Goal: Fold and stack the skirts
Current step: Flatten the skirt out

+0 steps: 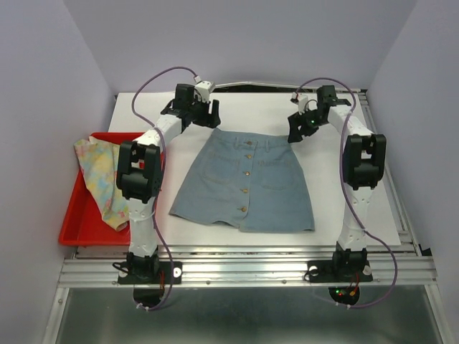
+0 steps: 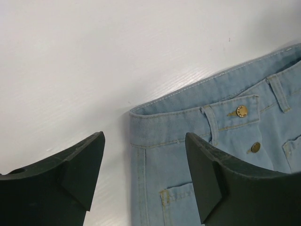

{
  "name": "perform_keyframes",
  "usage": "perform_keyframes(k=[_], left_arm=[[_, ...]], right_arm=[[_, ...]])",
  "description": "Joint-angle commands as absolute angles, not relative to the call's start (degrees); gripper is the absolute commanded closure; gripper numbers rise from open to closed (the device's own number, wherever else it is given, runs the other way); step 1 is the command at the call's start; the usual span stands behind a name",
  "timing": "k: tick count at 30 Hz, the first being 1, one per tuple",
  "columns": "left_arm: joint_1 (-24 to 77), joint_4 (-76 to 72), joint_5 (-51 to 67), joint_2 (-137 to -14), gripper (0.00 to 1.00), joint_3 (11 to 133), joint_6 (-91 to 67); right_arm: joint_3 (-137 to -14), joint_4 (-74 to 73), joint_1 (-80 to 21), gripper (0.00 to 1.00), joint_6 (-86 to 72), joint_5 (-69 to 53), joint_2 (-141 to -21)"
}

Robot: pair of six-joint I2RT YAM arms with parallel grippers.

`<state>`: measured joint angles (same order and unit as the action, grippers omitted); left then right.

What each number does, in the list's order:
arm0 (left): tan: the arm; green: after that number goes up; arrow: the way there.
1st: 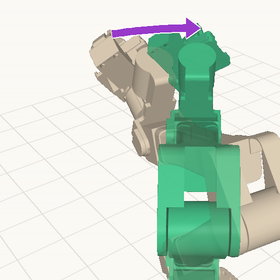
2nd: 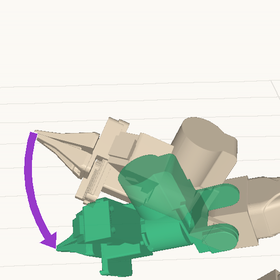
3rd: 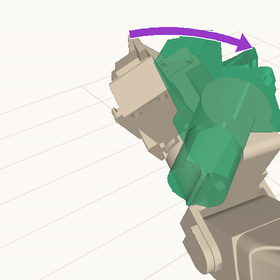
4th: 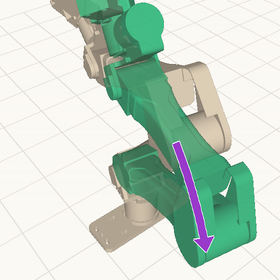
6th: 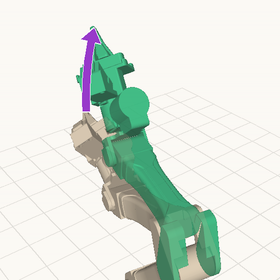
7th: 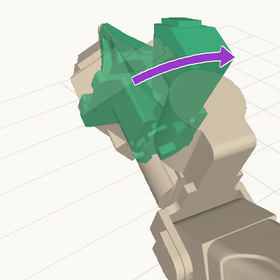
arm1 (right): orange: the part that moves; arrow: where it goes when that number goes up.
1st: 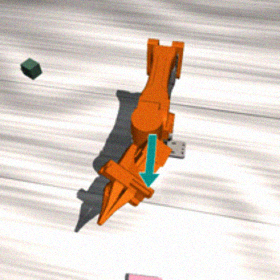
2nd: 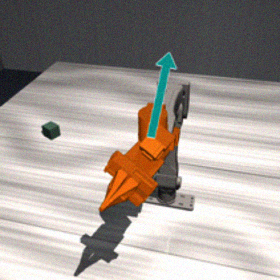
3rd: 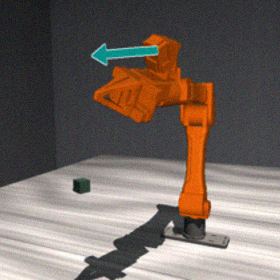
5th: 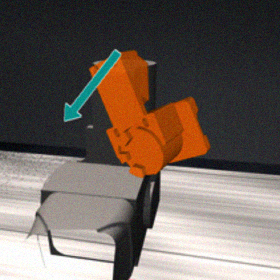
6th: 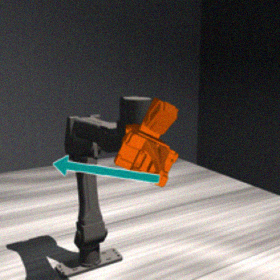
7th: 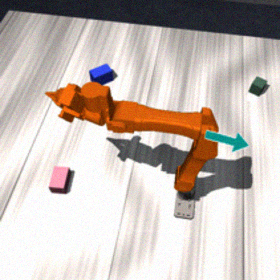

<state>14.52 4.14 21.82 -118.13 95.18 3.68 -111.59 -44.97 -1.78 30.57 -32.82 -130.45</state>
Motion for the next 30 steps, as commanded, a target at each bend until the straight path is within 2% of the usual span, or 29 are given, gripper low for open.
perform_keyframes(k=[1, 10, 17, 30], left_arm=[[14.2, 5.1, 24.4, -122.1, 0.22, 100.9, 6.3], [14.1, 4.6, 26.2, -124.9, 0.29, 99.9, 8.3], [13.8, 4.4, 26.6, -128.1, 0.38, 101.3, 7.6], [13.2, 4.7, 28.5, -130.9, 0.39, 104.0, 5.9]], right_arm=[[-111.4, -42.2, -2.4, 0.21, 29.9, -36.2, -128.3], [-111.5, -38.7, -2.4, 0.27, 27.2, -39.9, -131.4], [-111.3, -37.4, -2.4, 0.39, 26.5, -41.4, -132.3], [-109.7, -39.3, -2.4, 0.39, 27.6, -41.3, -132.9]])
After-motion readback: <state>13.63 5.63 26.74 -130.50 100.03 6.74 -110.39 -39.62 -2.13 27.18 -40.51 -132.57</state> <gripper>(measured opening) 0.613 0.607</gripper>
